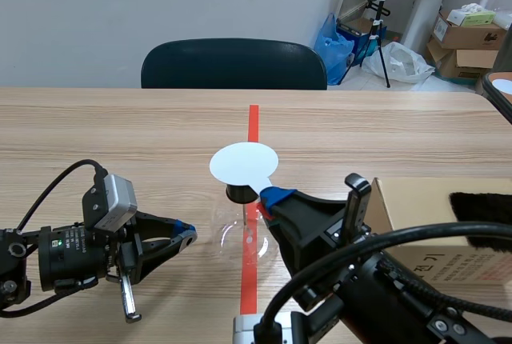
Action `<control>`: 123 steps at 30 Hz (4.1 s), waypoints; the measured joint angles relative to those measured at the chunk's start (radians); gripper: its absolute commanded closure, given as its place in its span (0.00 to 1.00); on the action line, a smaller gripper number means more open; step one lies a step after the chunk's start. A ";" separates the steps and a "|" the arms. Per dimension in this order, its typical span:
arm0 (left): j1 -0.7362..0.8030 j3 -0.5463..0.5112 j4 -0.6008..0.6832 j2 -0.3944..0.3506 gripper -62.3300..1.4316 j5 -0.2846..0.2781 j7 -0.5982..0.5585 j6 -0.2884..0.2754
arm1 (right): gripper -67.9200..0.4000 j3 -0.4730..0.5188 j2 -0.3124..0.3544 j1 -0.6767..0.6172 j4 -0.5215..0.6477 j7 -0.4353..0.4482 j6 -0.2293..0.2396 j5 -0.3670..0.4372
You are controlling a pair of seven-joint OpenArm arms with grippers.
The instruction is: Do the electroscope experiment
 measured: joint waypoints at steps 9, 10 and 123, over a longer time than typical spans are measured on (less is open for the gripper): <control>0.000 0.000 0.000 0.000 0.91 0.000 0.000 0.000 | 0.97 0.000 0.000 0.000 0.000 0.007 0.000 0.000; 0.000 0.000 0.000 0.000 0.91 0.000 0.000 0.000 | 0.97 0.000 0.000 0.000 0.000 0.007 0.000 0.000; 0.000 0.000 0.000 -0.001 0.91 0.000 -0.011 -0.008 | 0.97 0.000 0.000 0.000 0.000 -0.724 0.000 0.000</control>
